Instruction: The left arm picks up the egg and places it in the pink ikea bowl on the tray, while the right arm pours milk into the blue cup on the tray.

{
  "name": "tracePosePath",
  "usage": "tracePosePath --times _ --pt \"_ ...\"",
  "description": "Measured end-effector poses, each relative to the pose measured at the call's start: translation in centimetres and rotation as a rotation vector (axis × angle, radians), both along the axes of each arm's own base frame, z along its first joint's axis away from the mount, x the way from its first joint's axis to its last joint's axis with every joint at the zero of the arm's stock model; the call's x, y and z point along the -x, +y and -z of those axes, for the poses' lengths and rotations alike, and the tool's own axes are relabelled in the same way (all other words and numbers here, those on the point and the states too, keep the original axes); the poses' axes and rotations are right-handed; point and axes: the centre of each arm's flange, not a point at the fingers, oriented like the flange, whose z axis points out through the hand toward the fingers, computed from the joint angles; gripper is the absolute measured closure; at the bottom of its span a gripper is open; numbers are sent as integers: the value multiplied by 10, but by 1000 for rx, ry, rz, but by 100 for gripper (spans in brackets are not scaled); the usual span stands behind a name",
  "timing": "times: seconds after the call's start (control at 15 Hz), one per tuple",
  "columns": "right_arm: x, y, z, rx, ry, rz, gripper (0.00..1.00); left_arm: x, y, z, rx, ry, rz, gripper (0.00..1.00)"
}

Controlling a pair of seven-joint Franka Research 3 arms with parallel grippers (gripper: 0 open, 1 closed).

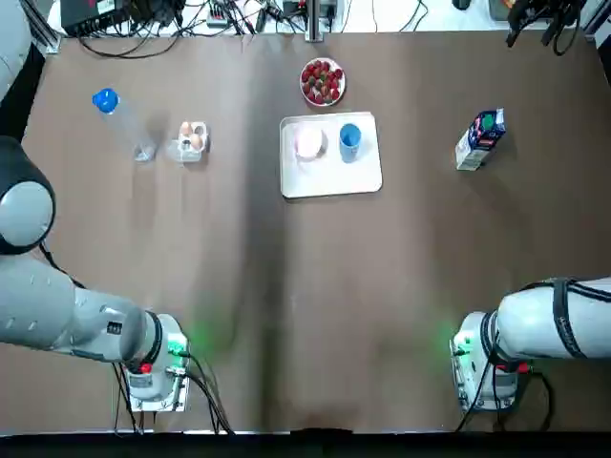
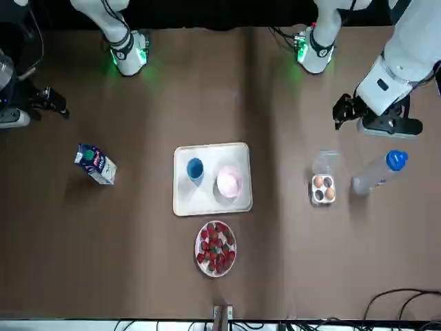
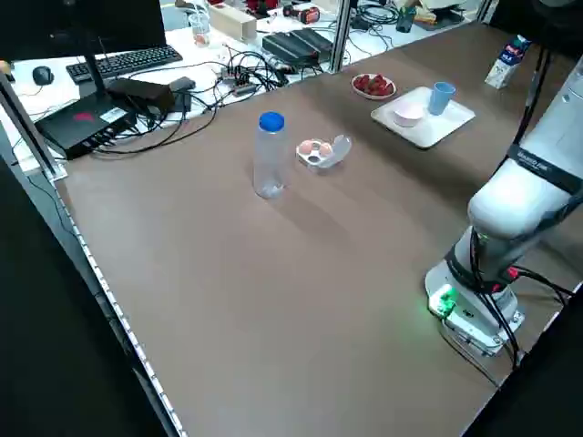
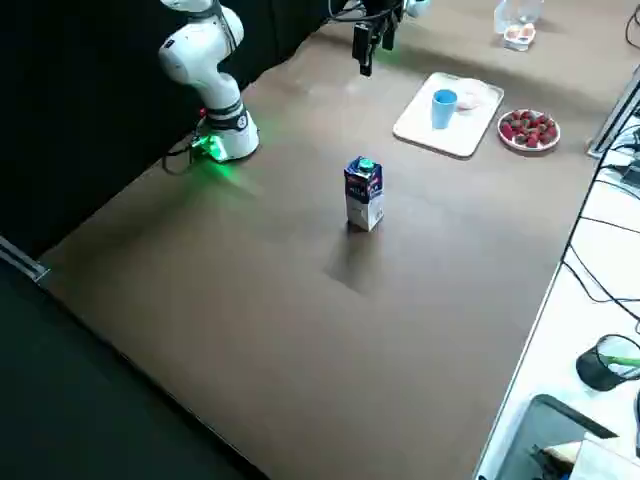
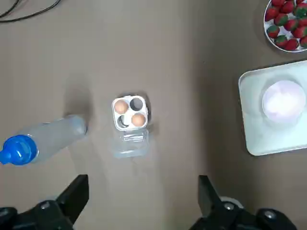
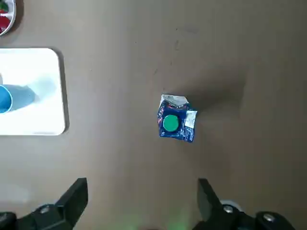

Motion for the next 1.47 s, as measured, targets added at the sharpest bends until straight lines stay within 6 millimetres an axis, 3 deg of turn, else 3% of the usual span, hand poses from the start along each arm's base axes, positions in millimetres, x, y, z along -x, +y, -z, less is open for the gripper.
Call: tracePosePath --times 0.4,0.53,0.67,0.87,1.07,1.27,1.47 --pt "2 1 -1 8 10 -5 0 -2 1 7 -3 16 -2 0" --pt "2 1 -2 8 10 -4 0 -6 9 21 -13 48 -14 0" --pt "2 0 -2 9 10 -4 0 -15 25 60 -28 119 -25 0" --pt "-1 -1 3 9 5 0 0 -40 33 136 -43 185 -30 0" --pt "-17 -9 23 9 -1 -31 0 -61 36 217 -53 238 -29 0" --pt "-34 -36 53 0 17 -134 0 -74 50 278 -73 206 -22 0" --pt "-43 -74 74 -16 16 -221 0 -76 58 318 -96 153 5 0"
